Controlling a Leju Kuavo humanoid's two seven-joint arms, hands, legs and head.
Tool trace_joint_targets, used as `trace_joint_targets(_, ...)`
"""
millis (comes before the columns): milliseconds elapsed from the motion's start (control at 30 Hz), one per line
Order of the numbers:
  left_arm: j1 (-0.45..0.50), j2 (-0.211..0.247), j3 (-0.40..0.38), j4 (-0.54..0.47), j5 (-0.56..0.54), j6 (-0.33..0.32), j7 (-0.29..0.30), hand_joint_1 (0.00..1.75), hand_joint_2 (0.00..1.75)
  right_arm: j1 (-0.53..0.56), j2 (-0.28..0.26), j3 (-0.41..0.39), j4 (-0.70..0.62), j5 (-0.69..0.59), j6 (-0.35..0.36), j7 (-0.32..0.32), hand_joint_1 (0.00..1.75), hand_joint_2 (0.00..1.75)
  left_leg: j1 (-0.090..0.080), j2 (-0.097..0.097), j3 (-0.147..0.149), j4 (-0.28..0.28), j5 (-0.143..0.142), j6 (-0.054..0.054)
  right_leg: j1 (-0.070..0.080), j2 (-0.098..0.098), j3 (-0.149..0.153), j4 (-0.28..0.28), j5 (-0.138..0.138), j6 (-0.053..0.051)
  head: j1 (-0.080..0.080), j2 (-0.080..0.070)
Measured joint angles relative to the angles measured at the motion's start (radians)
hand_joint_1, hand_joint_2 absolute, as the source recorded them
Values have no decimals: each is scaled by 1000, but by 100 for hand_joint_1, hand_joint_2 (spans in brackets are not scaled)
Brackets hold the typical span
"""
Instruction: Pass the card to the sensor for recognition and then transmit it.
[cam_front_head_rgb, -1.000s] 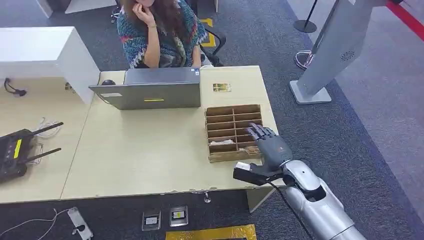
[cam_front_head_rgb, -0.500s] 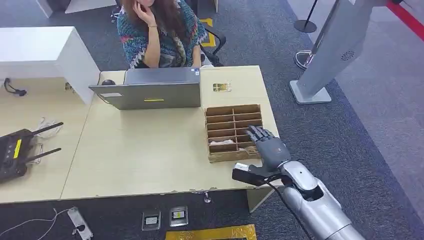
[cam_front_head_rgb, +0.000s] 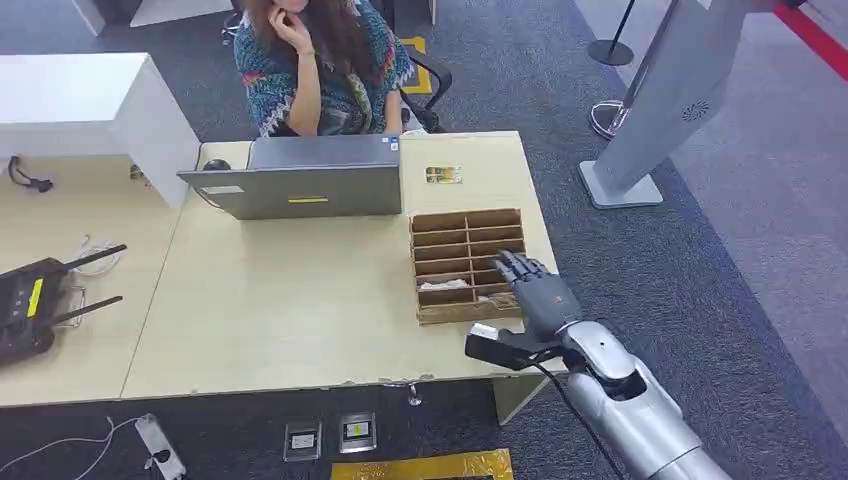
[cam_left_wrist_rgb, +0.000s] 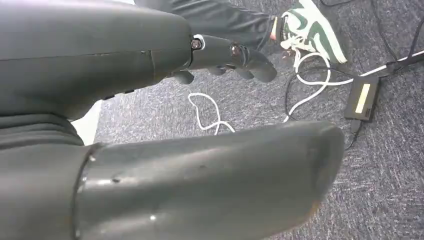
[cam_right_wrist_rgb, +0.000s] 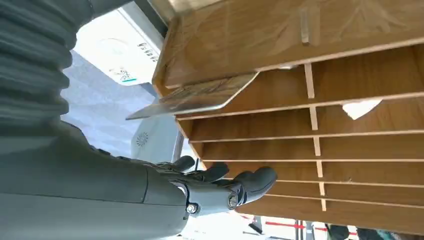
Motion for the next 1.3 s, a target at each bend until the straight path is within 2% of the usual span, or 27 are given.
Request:
trace_joint_targets(33,0,0,0,0,0,0,0,0,0,0,-2,-1,0,-3,-5,0,0,175,0,0,0,0,0,0,0,0,0,0,0,0,0,0)
trace_joint_targets(67,0,0,0,0,-2,0,0,0,0,0,-2,-3,0,-5,-8,0,73,175,0,0,0,0,0,0,0,0,0,0,0,0,0,0)
trace_joint_targets(100,0,0,0,0,-3,0,0,0,0,0,-3,-5,0,-5,-12,0,175,175,0,0,0,0,0,0,0,0,0,0,0,0,0,0)
trace_joint_targets(767,-5,0,0,0,-8,-1,0,0,0,0,-10,-36,3,-40,-21,-2,175,175,0,0,0,0,0,0,0,0,0,0,0,0,0,0)
trace_joint_targets(1300,-10,-4,0,0,-8,3,0,0,0,-6,-7,-44,24,-47,-32,-29,175,175,0,0,0,0,0,0,0,0,0,0,0,0,0,0)
